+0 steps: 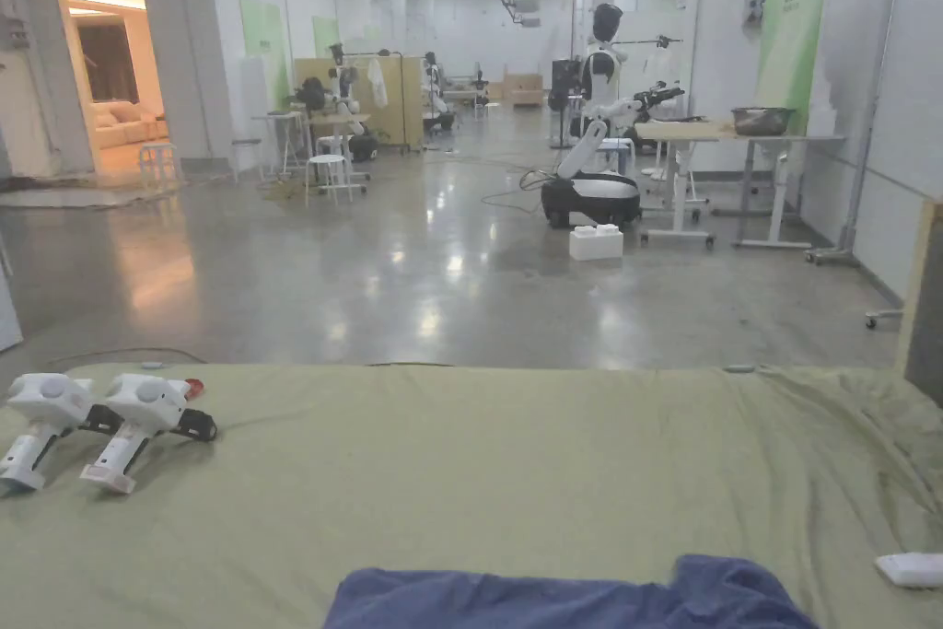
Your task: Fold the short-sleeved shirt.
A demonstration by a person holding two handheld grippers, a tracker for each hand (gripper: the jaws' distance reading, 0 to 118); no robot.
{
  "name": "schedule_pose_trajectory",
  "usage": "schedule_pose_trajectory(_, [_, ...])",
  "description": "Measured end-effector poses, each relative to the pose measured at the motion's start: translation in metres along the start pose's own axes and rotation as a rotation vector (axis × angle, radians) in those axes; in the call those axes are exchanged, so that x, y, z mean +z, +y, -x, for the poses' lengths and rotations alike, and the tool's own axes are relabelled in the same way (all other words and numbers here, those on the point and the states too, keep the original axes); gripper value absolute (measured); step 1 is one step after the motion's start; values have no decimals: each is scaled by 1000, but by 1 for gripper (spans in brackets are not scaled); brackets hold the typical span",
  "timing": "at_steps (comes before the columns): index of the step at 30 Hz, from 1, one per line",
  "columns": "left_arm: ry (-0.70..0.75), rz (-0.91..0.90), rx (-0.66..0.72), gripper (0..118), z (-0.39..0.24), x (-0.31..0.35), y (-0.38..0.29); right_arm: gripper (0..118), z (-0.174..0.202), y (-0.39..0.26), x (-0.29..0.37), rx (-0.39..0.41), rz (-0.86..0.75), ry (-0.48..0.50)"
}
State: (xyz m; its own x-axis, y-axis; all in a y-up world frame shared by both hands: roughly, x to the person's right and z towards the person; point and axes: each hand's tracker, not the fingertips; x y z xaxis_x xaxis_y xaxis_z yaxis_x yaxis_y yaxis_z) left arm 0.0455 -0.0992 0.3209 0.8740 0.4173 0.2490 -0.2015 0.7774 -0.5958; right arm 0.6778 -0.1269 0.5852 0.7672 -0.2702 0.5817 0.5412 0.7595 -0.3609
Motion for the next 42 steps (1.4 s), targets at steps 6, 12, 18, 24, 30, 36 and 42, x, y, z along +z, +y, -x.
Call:
schedule_pose_trajectory(6, [18, 1, 14, 0, 27, 76, -52, 1, -29, -66, 83, -70, -12, -15])
schedule_pose_trajectory(12, [79, 48, 10, 0, 46, 114, -89, 1, -38, -112, 126, -81, 40, -29])
schedule_pose_trajectory(18, [67, 96, -25, 35, 61, 101, -112, 2, -35, -137, 114, -59, 89, -39])
schedule_pose_trajectory(24, [153, 142, -17, 87, 76, 93, -110, 82, -44, -145, 107, -89, 117, -75])
schedule_pose_trajectory(30, [157, -69, -166, 98, 37, 129, -68, 82, -29, -111, 151, -74, -50, -79])
schedule_pose_trajectory(36, [50, -338, -331, 98, -52, 188, -23, 82, 30, -70, 218, 60, -300, -5])
schedule_pose_trajectory(42, [-27, -521, -565, 98, -131, 237, -13, 81, 81, -49, 266, 241, -491, 74])
